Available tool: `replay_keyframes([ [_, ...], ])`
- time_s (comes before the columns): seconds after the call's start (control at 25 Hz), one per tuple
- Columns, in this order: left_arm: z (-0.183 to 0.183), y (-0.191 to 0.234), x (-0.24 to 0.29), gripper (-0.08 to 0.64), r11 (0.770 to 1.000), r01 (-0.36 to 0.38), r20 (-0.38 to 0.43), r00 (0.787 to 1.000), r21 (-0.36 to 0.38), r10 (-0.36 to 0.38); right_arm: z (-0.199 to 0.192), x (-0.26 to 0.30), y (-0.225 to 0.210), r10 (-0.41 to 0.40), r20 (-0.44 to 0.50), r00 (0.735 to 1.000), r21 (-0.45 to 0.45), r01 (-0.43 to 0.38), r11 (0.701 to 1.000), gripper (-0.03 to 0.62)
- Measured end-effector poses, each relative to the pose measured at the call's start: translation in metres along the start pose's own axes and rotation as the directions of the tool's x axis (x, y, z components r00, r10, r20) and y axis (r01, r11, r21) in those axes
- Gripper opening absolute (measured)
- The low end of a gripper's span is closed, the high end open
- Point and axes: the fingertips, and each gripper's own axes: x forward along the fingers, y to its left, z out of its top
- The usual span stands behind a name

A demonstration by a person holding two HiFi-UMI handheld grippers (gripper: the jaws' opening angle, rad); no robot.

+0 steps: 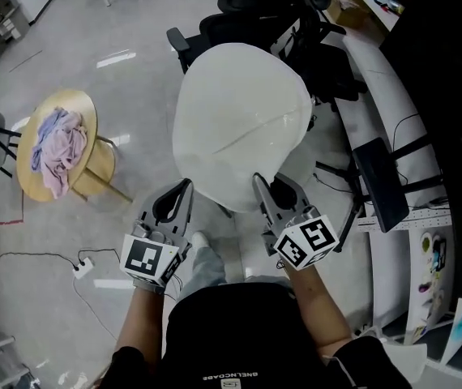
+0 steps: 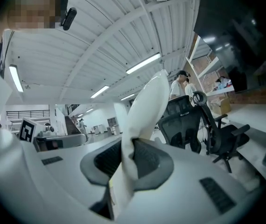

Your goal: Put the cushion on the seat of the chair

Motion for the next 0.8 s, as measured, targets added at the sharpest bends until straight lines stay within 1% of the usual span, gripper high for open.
replay_keyframes([
  [0.24,-0.002,0.066,0.013,0.013,1.0,0.011,-0.008,1.0,-0.023,-0.012,-0.001,0.065,0.002,-0.029,-0.022,0.999,0.017,0.029,0.999,0.064],
  [0.44,-0.005,0.114,0.021,0.012,0.999,0.013,-0.016,1.0,-0.051,-0.014,-0.001,0.108,0.001,-0.061,-0.041,0.997,0.018,0.061,0.998,0.064],
  [0.56,-0.008,0.136,0.022,0.014,0.998,0.013,-0.025,1.0,-0.055,-0.014,-0.002,0.128,0.001,-0.072,-0.045,0.996,0.029,0.073,0.997,0.064],
  [0.8,-0.023,0.16,0.022,0.014,0.995,0.019,-0.05,0.998,-0.1,-0.024,-0.008,0.156,0.002,-0.082,-0.066,0.994,0.047,0.085,0.995,0.066],
])
